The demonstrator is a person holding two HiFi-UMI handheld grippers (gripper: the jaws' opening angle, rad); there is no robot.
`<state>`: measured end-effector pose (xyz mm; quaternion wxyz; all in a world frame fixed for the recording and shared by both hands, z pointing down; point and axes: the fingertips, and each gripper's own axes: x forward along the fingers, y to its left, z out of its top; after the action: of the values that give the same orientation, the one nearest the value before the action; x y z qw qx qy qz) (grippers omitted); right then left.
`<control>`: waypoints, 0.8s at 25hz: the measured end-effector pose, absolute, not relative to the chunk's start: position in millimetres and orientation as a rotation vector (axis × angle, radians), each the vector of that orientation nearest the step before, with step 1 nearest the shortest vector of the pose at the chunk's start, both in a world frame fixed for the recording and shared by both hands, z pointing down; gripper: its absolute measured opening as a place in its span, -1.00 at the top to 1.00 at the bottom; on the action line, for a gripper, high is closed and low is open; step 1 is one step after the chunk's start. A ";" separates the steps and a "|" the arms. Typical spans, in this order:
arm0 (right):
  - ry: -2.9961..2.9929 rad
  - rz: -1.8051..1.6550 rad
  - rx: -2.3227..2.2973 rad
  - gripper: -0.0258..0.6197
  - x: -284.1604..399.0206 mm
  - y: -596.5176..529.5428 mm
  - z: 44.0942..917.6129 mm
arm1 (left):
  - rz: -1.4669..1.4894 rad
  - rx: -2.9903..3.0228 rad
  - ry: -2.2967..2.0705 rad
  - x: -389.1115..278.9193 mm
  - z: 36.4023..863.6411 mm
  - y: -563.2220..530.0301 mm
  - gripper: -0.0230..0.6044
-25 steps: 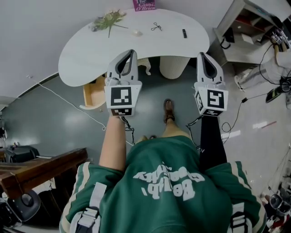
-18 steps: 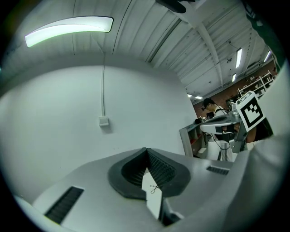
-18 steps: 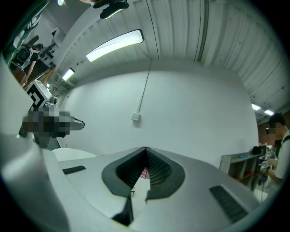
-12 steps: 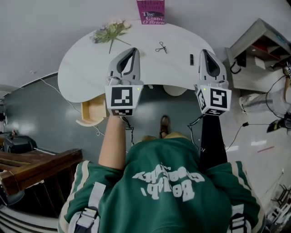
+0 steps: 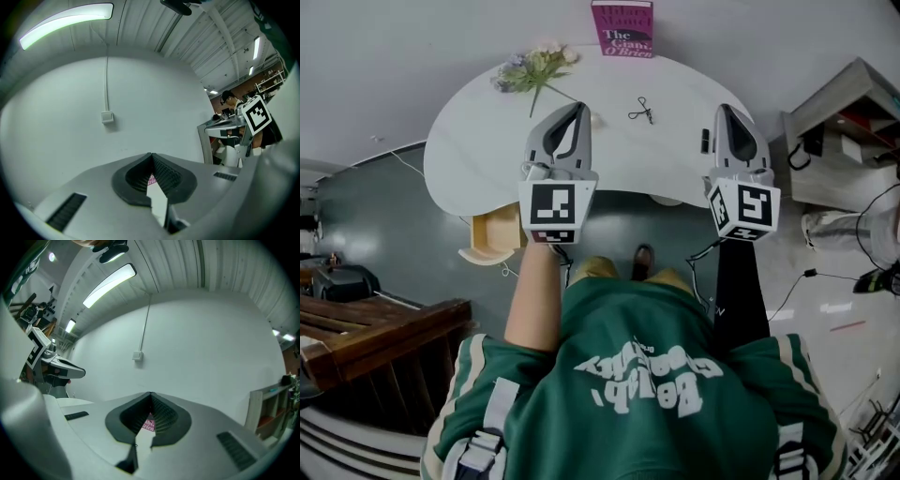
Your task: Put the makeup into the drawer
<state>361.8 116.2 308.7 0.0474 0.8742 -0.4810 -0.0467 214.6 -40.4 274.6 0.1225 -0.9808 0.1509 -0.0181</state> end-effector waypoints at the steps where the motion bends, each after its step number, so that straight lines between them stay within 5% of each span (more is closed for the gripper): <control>1: -1.472 -0.134 2.665 0.89 362.2 114.4 310.2 | -0.057 -2.863 0.440 215.5 275.7 -41.3 0.88; 20: -1.373 -0.190 2.676 0.89 379.8 46.3 282.5 | -0.001 -2.890 0.291 263.2 272.0 -114.9 0.87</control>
<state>379.8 46.3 282.5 0.0640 0.8862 -0.4546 -0.0630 263.2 -114.9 272.0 0.1181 -0.9880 0.0996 -0.0004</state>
